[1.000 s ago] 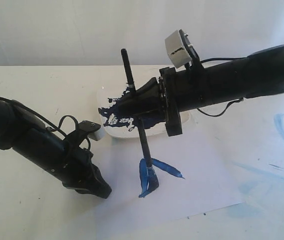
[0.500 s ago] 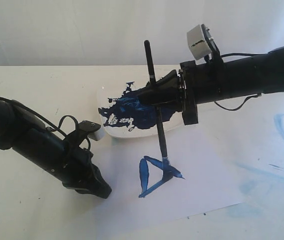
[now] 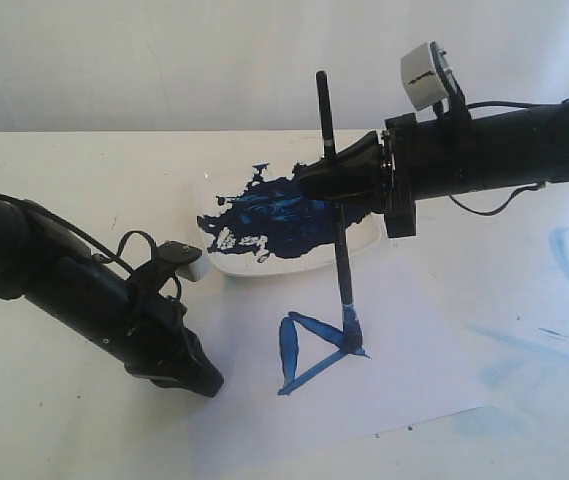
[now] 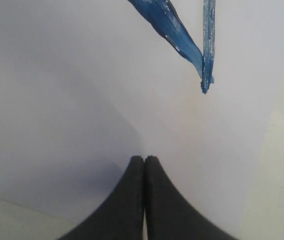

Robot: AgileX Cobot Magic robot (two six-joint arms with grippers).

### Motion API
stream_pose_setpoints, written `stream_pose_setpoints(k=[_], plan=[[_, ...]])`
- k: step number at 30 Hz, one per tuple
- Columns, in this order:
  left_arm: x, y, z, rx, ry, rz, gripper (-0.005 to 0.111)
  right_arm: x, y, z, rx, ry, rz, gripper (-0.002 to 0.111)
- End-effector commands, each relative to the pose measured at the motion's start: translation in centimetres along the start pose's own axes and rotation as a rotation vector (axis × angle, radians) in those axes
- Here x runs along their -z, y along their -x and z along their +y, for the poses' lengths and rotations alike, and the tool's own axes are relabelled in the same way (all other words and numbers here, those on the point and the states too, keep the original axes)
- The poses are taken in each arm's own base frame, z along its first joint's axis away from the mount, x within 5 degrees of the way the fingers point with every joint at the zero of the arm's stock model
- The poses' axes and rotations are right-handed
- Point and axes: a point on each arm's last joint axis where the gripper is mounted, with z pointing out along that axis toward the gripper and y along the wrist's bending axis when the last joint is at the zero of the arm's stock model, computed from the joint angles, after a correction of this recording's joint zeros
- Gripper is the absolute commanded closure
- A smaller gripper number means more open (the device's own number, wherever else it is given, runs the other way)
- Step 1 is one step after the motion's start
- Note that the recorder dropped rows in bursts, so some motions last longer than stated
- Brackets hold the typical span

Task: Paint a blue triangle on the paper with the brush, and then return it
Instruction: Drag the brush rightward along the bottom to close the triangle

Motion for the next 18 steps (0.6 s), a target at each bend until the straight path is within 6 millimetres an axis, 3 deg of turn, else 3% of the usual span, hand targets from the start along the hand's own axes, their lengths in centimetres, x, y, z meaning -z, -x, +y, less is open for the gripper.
stream_pose_setpoints(k=[1,11,18], plan=[[0.0,0.1,-0.4,-0.003,-0.025,0.002,0.107,0.3,0.1,-0.1,0.010,-0.001,-0.003,0.108],[0.0,0.1,-0.4,-0.003,-0.025,0.002,0.107,0.4,0.4,0.0,0.003,-0.006,-0.012,0.108],[0.0,0.1,-0.4,-0.003,-0.025,0.002,0.107,1.0,2.0,0.7,0.052,-0.020,-0.029,0.108]])
